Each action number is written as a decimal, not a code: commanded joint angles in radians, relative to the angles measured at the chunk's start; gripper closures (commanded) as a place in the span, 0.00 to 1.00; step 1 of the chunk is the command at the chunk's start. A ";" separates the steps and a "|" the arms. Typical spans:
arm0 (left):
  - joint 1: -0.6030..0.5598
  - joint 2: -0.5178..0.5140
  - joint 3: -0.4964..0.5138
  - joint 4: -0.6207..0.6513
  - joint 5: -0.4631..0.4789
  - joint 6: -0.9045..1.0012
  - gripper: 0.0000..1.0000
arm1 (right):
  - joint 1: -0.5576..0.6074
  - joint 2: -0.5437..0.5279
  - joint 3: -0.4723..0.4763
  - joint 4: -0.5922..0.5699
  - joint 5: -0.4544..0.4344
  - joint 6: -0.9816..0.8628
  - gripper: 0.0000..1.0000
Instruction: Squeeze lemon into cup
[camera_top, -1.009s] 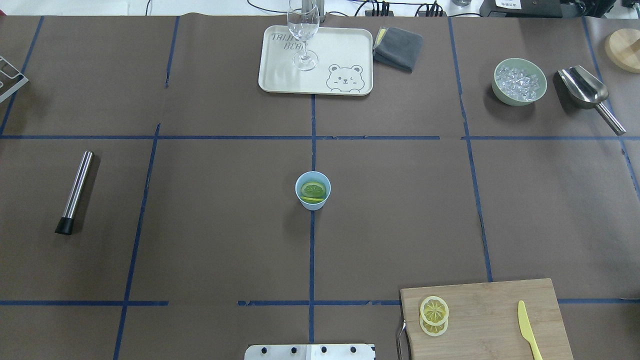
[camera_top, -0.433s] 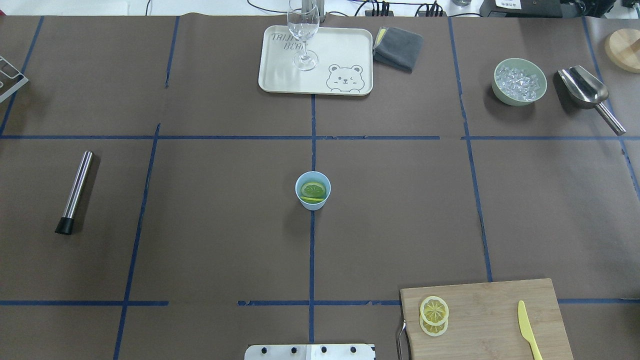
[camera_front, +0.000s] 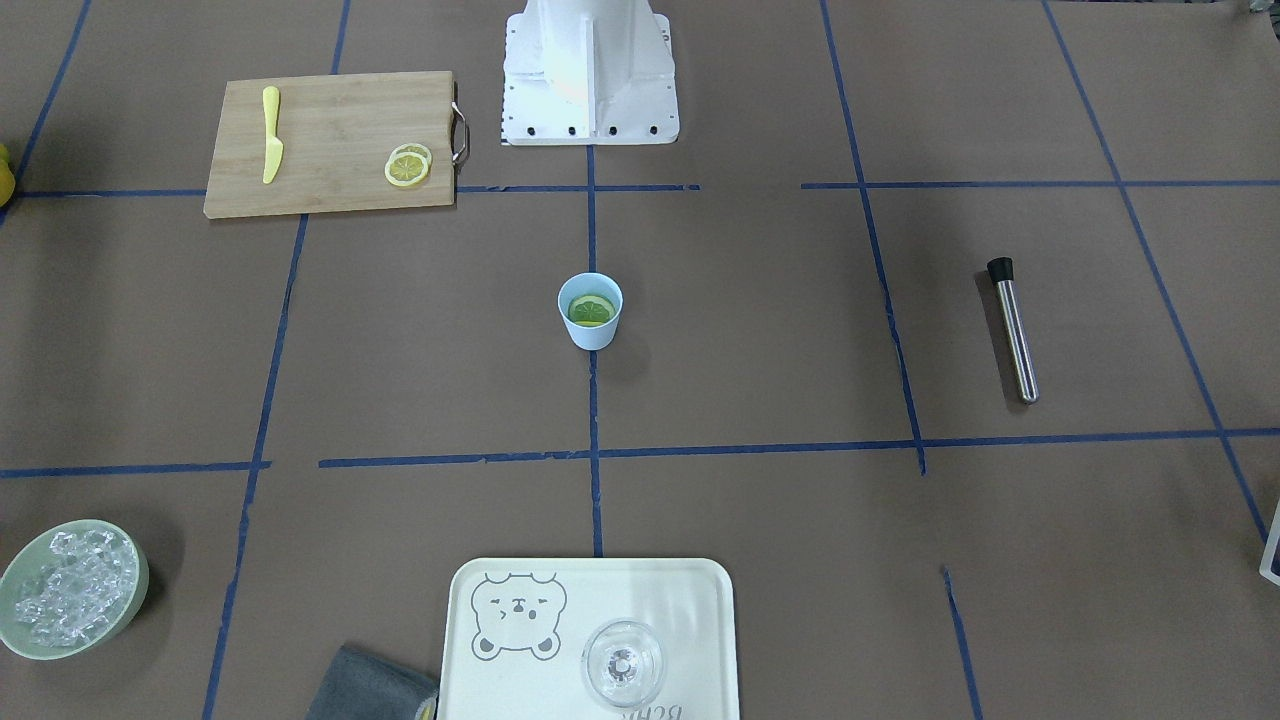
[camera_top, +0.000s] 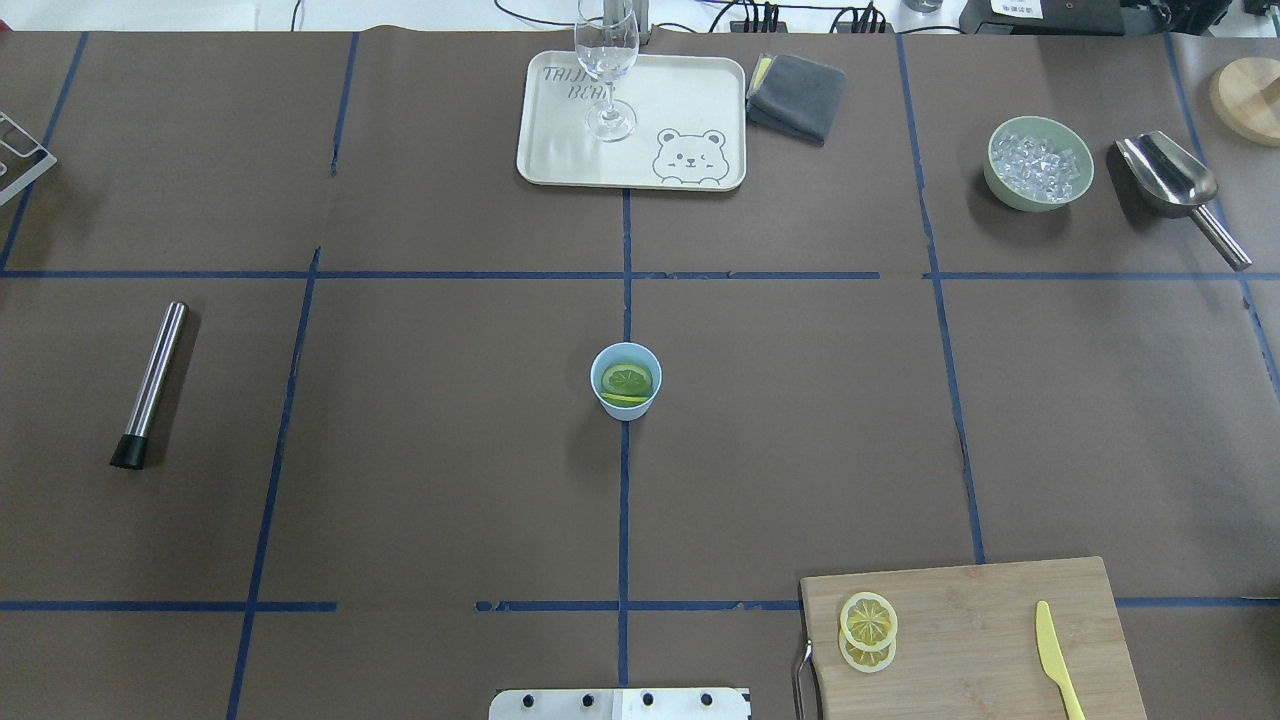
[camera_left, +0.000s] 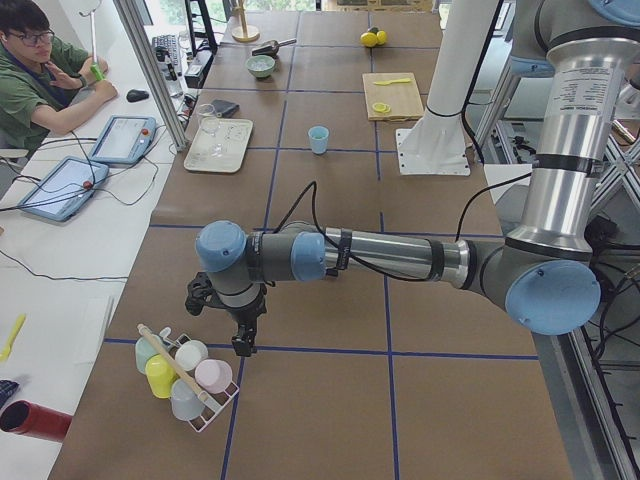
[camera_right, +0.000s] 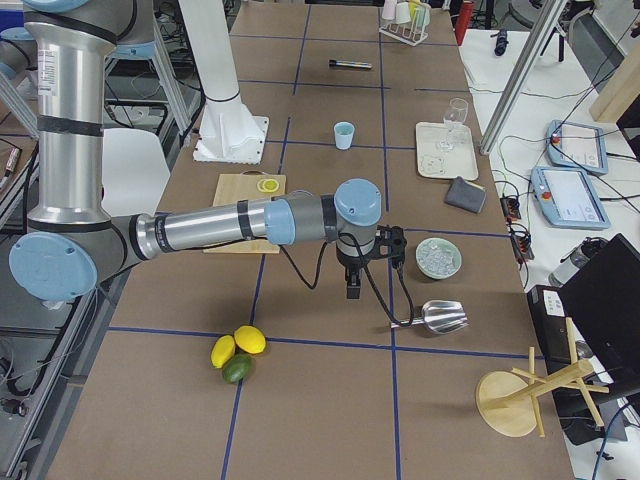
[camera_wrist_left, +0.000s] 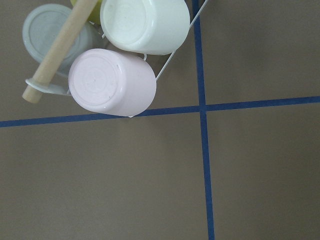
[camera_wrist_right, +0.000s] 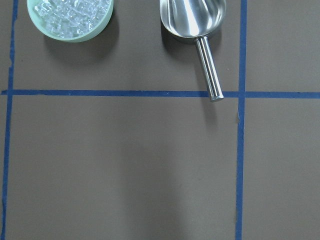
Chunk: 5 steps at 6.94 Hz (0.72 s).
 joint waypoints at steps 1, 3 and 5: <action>-0.001 -0.001 -0.001 0.000 0.000 -0.001 0.00 | 0.001 -0.011 -0.042 0.000 -0.020 -0.029 0.00; 0.001 -0.001 -0.007 0.000 0.002 -0.001 0.00 | 0.001 -0.010 -0.049 0.000 -0.063 -0.068 0.00; 0.001 -0.001 -0.005 0.000 0.002 -0.001 0.00 | 0.001 -0.010 -0.049 0.000 -0.063 -0.068 0.00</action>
